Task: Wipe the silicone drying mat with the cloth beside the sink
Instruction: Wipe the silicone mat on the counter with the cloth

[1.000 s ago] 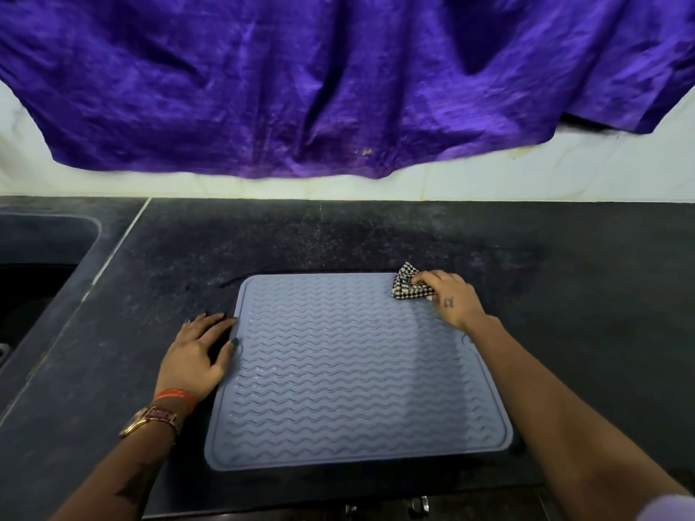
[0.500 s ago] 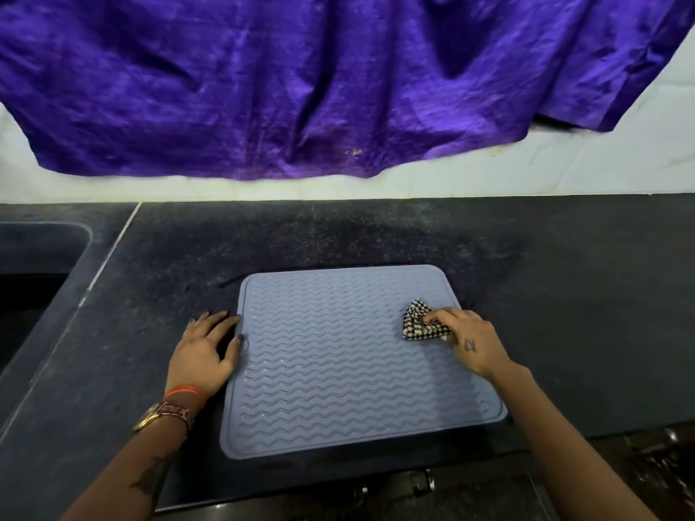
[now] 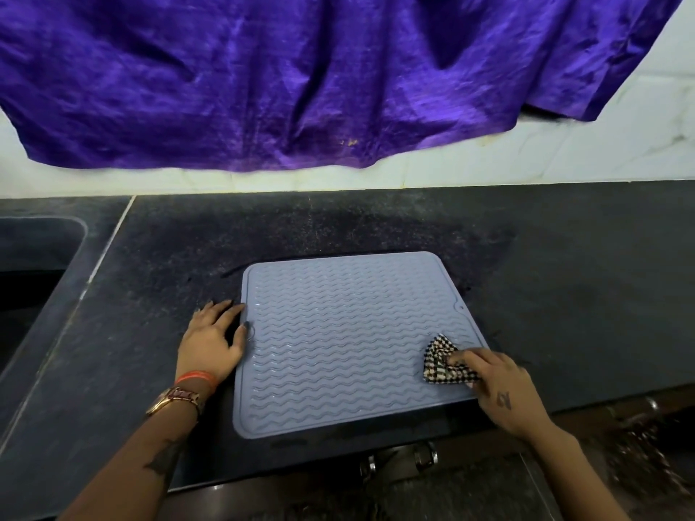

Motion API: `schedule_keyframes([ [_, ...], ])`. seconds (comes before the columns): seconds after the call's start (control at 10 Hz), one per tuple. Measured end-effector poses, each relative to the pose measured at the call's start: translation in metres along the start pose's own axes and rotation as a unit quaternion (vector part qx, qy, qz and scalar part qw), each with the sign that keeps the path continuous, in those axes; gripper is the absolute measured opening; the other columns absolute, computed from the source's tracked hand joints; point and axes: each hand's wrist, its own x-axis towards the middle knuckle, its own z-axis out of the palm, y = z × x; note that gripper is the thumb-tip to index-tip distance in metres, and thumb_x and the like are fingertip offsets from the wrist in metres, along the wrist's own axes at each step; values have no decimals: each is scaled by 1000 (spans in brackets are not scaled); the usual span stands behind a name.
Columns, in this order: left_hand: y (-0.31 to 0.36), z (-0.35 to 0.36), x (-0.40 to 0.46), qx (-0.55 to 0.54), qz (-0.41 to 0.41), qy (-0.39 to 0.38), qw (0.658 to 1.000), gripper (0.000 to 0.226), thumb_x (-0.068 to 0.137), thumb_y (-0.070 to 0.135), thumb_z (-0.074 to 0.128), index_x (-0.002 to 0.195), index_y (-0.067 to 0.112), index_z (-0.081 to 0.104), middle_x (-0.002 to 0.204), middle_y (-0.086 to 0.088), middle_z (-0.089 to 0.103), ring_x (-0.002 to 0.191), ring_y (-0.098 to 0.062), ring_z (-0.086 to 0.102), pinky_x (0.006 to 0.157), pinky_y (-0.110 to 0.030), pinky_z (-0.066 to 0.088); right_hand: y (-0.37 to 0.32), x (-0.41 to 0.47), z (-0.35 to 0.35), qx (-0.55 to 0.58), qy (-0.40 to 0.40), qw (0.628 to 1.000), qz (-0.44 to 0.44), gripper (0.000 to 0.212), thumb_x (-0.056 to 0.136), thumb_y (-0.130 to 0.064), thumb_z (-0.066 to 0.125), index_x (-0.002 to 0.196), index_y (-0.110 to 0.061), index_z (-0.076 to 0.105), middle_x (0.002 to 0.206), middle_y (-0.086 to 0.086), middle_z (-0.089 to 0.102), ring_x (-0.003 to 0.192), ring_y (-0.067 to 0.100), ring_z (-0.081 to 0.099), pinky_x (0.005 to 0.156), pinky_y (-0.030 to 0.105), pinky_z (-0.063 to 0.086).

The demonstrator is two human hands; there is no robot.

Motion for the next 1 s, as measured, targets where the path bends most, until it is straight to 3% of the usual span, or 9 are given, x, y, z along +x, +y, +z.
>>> schedule_keyframes([
  [0.2, -2, 1, 1, 3, 1, -4, 1000, 55, 81, 41, 39, 126, 15, 57, 136, -13, 52, 134, -34, 35, 115, -44, 21, -25, -16, 5, -11, -2, 1000, 4, 50, 82, -19, 52, 125, -43, 39, 133, -15, 41, 119, 14, 40, 89, 34, 41],
  [0.5, -3, 2, 1, 3, -2, -5, 1000, 55, 81, 41, 40, 126, 16, 57, 136, -11, 52, 134, -33, 36, 116, -44, 21, -87, -15, 16, 34, -64, 988, -139, 46, 87, -28, 50, 126, -49, 36, 131, -23, 42, 122, 8, 35, 96, 33, 32],
  [0.7, -2, 1, 1, -4, -7, -7, 1000, 56, 80, 41, 39, 127, 16, 56, 137, -10, 50, 135, -32, 34, 116, -43, 19, -139, -3, 15, 35, -101, 966, -237, 45, 89, -25, 49, 129, -43, 36, 132, -11, 46, 123, 15, 38, 99, 36, 32],
  [1.0, -1, 0, 1, -5, -8, -5, 1000, 58, 80, 44, 37, 126, 15, 57, 137, -11, 51, 134, -32, 35, 115, -44, 21, -214, 1, 32, 34, -83, 937, -337, 41, 90, -24, 53, 129, -33, 41, 125, 4, 49, 117, 28, 42, 94, 45, 36],
])
